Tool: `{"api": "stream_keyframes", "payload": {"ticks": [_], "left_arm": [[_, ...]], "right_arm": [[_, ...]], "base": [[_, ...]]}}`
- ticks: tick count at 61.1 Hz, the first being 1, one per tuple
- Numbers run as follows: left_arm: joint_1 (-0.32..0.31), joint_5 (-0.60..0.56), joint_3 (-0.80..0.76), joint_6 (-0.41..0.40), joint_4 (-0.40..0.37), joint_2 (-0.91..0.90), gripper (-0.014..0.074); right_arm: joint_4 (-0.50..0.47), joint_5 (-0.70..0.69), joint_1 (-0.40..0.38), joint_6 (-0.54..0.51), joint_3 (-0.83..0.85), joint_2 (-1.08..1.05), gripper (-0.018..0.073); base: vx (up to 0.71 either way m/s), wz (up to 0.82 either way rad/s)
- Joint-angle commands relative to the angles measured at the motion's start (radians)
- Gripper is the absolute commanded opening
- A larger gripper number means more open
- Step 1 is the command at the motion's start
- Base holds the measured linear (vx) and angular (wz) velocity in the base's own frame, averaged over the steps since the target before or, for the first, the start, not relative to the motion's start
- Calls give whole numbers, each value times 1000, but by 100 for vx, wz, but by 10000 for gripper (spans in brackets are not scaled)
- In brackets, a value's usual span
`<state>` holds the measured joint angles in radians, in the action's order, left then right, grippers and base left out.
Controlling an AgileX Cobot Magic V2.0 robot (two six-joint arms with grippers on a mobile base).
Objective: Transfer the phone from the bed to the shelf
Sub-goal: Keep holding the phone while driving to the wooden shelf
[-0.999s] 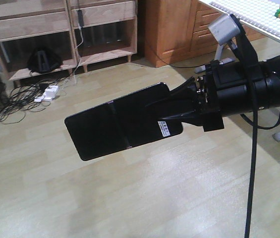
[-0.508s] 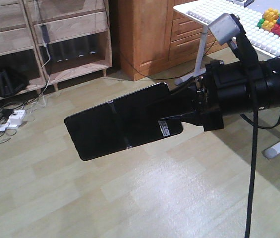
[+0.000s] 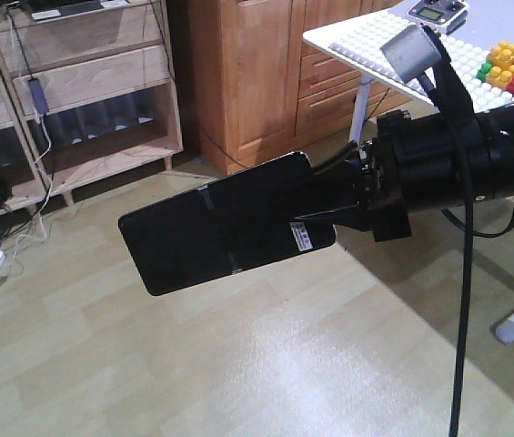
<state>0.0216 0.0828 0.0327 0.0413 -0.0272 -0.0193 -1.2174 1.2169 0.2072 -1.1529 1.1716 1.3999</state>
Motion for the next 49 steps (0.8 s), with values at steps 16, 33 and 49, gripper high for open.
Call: {"api": "stream_keyframes", "payload": {"ticks": [16, 33, 49], "left_arm": [[0, -71, -25, -9, -10, 2, 1], [0, -71, -25, -9, -10, 2, 1], [0, -71, -25, -9, -10, 2, 1]], "right_arm": [[-93, 71, -1, -10, 24, -36, -2], [-93, 71, -1, -10, 24, -36, -2], [-93, 71, -1, -10, 24, -36, -2]], "base": [[48, -6], [48, -6], [48, 2]]}}
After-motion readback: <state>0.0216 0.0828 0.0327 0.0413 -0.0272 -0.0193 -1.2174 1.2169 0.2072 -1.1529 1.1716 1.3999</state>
